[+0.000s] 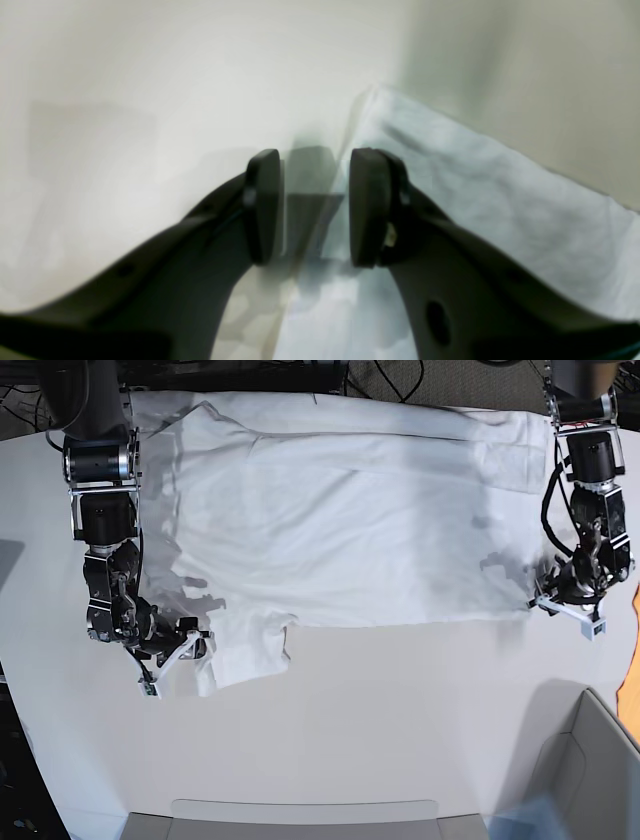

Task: Fold the T-shirt properly
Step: 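Grasp the shirt's hem corners with both grippers, then lift the hem with both grippers and fold it over the folded edge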

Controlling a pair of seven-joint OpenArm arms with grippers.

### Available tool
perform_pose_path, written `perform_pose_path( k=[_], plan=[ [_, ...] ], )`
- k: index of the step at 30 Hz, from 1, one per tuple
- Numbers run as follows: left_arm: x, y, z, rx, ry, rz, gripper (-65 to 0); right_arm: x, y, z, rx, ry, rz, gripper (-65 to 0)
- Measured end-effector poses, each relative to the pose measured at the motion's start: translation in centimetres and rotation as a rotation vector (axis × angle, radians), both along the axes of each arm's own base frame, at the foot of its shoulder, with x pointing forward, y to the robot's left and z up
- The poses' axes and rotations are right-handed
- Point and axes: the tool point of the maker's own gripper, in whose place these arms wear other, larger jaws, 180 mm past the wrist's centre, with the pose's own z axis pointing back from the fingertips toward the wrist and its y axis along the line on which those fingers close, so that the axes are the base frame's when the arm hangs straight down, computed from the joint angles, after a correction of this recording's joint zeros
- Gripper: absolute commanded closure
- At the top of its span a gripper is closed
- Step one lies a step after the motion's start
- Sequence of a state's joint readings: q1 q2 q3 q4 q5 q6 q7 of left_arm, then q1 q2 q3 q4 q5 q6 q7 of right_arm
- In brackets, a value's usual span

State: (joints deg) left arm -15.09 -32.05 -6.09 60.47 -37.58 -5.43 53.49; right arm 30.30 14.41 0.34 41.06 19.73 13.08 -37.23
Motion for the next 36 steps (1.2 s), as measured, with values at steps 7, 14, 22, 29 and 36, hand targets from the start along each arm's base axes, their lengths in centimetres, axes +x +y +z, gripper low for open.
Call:
perform_pose_path(
  k=[7,14,22,29,36],
  plan=[
    [-0.2,-1.0,-1.5,0.014,0.028,-0.074,-23.6,0.0,-0.1,0.0,-0.004,0.001,0.000,-29.6],
    [0.5,-2.6,-2.2,-0.006,0.008,-0.086,-23.6,0.0,0.0,0.0,-0.003,-0.001,0.000,-29.6],
    [1.3,-5.1,-2.8,-0.050,-0.018,-0.092,-13.0,0.1,0.5,-0.1,-0.053,0.002,0.043,-22.2],
    [1.8,-4.6,-3.1,-0.055,-0.072,-0.060,0.0,0.8,2.3,0.2,-0.108,-0.013,0.131,0.0],
    [2.8,-5.3,-1.5,-0.022,-0.125,-0.087,0.0,3.0,2.8,3.6,-0.133,-0.091,0.159,0.0]
  ],
)
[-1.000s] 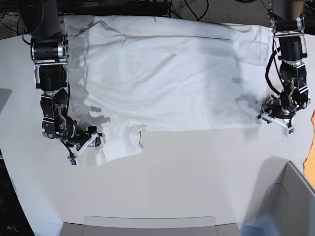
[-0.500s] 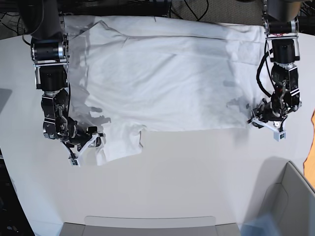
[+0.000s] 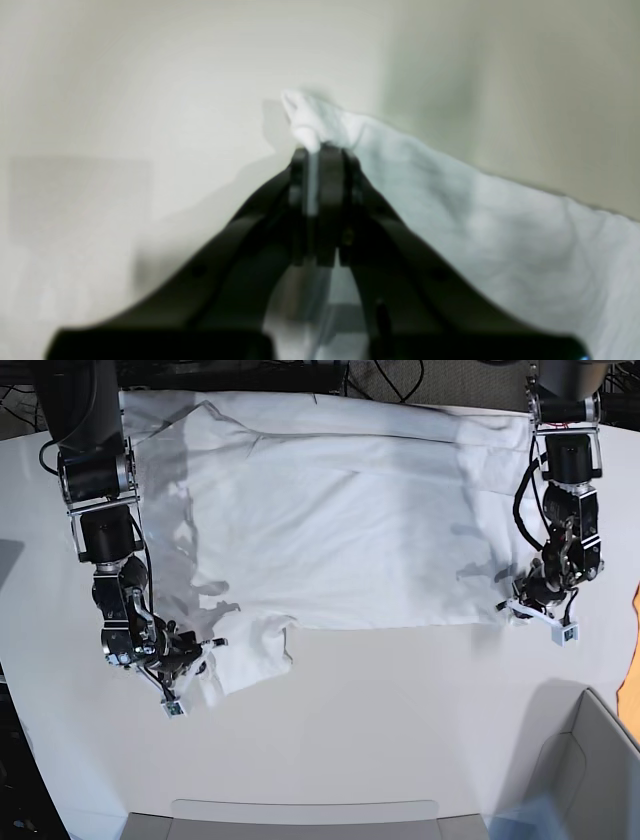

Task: Fold the T-shirt properly
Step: 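Lift the hem with both grippers and fold it over the folded edge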

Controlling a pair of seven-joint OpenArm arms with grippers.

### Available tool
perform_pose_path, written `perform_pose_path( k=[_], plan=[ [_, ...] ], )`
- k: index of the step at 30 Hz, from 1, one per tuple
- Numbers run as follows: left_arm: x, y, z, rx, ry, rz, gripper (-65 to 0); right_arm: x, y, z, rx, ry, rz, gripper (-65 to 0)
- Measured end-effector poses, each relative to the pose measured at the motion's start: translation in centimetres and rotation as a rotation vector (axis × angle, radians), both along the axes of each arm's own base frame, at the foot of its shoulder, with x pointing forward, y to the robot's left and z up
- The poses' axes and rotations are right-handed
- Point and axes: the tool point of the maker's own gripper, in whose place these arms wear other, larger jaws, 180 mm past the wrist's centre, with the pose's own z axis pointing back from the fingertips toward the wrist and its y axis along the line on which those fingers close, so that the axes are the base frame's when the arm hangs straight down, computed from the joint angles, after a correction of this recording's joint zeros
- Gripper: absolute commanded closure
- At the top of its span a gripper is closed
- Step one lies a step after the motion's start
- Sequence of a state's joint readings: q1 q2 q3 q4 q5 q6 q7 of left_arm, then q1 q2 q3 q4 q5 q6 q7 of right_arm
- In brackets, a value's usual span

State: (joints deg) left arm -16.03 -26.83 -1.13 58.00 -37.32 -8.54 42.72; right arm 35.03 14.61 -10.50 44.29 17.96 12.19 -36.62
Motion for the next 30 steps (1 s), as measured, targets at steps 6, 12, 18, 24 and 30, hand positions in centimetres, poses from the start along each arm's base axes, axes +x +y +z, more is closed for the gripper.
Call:
perform_pose_path(
  k=[6,12,18,24,30],
  plan=[
    [1.6,-0.2,3.8,-0.016,-0.090,0.006,0.0,2.0,1.8,4.9,0.012,-0.141,0.053,0.0],
    [0.6,2.8,5.3,-0.053,-0.082,0.089,0.0,0.3,0.7,5.4,-0.048,-0.119,0.076,0.0],
    [-0.8,2.0,5.7,-0.031,-0.088,0.051,0.0,-2.2,2.5,6.3,-0.037,-0.156,0.133,0.0],
    [-3.0,1.3,5.8,0.013,-0.091,0.009,0.0,-4.7,-0.1,6.6,-0.035,-0.146,0.061,0.0],
    [-4.4,0.7,5.9,0.035,-0.088,-0.018,0.0,-7.2,-0.5,6.8,0.000,-0.172,0.037,0.0]
  ],
)
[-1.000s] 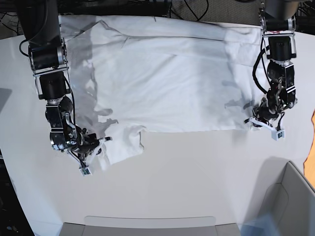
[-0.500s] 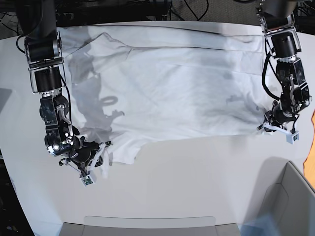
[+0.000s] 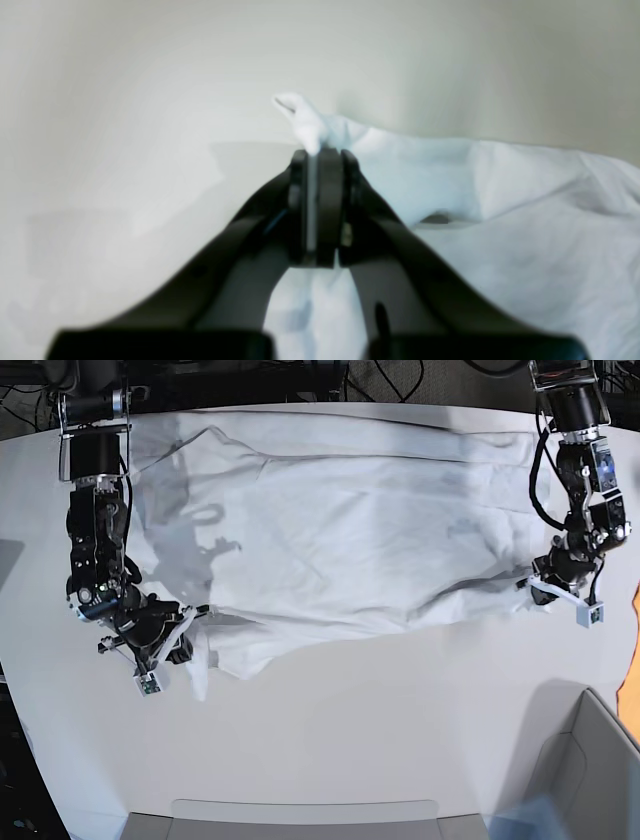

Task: Fold the T-shirt properly
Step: 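Lift the hem with both grippers and fold it over the folded edge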

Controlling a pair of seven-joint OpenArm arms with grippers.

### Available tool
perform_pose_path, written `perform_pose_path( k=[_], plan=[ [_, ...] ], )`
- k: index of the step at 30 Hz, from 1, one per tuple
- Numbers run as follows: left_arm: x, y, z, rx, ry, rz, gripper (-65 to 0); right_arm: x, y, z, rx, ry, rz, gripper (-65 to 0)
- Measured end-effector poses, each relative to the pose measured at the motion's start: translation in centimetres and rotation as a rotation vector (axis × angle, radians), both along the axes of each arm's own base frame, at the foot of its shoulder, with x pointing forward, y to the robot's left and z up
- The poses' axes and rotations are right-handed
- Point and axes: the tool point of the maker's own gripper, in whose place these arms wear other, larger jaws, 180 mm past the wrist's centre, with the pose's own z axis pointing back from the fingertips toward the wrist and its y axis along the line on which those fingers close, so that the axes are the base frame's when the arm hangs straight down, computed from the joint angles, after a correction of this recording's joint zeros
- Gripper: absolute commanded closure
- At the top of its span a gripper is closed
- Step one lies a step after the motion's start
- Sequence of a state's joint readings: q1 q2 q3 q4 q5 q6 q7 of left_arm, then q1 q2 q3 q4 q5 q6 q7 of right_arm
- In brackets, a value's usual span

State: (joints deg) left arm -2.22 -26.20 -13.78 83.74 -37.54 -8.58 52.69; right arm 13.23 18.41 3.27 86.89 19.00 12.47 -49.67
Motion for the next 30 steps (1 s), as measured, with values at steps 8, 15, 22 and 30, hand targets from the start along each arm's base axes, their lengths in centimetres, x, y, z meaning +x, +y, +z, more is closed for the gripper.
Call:
perform_pose_path(
  k=[8,15,22,30],
  plan=[
    [-1.3,-1.0,1.0,0.032,-0.022,-0.042,0.0,-3.6,-0.6,1.0,0.007,-0.045,-0.017,0.0],
    [-3.1,0.0,0.3,0.013,0.055,-0.015,0.0,-7.0,-1.6,1.3,0.111,0.004,-0.059,0.0],
    [-4.4,1.5,0.3,-0.002,0.109,0.026,0.0,-9.4,-2.8,2.0,0.130,0.011,-0.068,0.0],
    [-6.8,0.4,1.0,0.051,0.116,-0.029,0.0,-12.2,-3.2,2.7,0.096,0.002,-0.063,0.0]
  ],
)
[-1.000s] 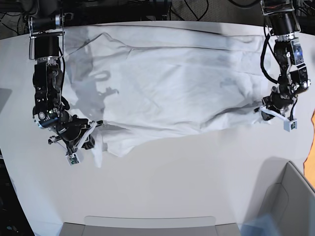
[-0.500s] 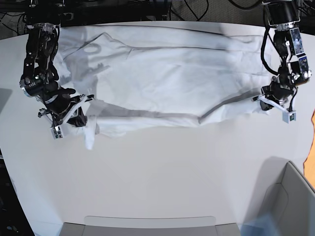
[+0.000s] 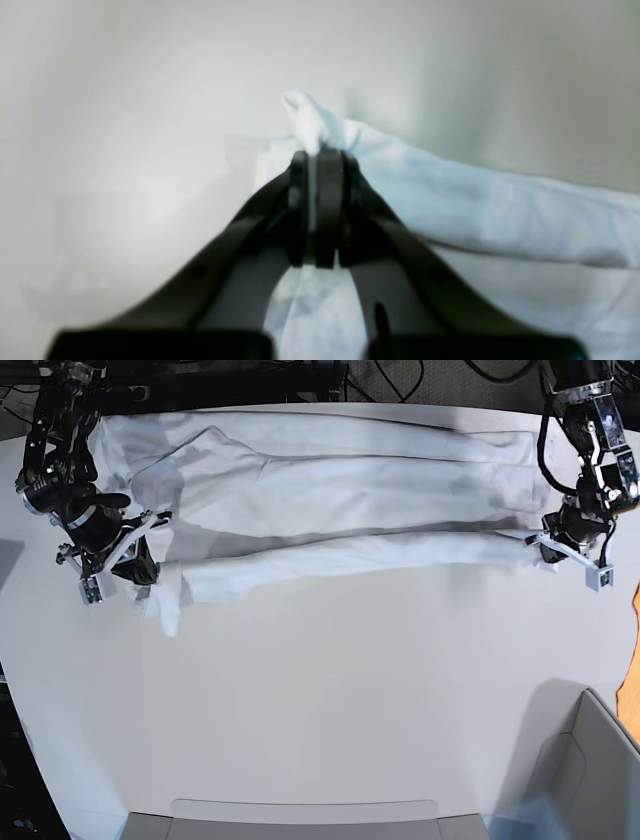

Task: Fold the T-shirt properly
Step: 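Lift the hem with both grippers and fold it over the folded edge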

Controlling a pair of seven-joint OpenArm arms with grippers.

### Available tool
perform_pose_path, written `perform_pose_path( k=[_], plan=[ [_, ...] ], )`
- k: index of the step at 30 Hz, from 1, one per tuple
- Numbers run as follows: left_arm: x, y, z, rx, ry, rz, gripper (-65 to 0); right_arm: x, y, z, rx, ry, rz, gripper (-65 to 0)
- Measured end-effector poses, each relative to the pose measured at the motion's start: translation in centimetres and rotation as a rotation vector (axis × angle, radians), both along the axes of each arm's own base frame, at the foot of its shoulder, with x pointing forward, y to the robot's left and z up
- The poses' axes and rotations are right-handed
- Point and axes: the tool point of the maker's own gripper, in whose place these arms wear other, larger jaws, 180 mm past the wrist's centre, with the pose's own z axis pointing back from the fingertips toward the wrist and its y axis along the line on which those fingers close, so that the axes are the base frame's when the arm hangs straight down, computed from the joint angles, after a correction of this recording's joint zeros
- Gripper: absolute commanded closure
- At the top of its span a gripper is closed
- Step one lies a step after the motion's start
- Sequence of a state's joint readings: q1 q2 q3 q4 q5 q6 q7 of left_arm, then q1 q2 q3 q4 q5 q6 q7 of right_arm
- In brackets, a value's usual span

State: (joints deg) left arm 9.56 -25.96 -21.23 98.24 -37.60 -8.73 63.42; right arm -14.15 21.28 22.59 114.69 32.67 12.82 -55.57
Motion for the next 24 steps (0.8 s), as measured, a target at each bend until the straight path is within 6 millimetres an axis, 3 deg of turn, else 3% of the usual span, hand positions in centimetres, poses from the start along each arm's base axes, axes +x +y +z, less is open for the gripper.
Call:
perform_pose_path(
  k=[8,14,20,24],
  plan=[
    [-2.0,-0.3,-0.7,0.015,0.040,-0.016,0.0,-2.9,0.2,-1.3,0.010,0.063,0.006,0.0],
    [-3.3,0.0,-1.3,0.022,0.070,-0.016,0.0,-5.3,-0.9,-0.5,0.193,0.090,-0.047,0.0],
    [-4.3,0.8,0.7,0.064,0.039,0.000,0.0,-6.6,-2.3,0.3,0.230,0.103,-0.068,0.0],
    [-5.1,0.8,0.5,0.072,0.054,-0.008,0.0,-7.6,-2.8,0.1,0.230,0.127,-0.077,0.0]
  ],
)
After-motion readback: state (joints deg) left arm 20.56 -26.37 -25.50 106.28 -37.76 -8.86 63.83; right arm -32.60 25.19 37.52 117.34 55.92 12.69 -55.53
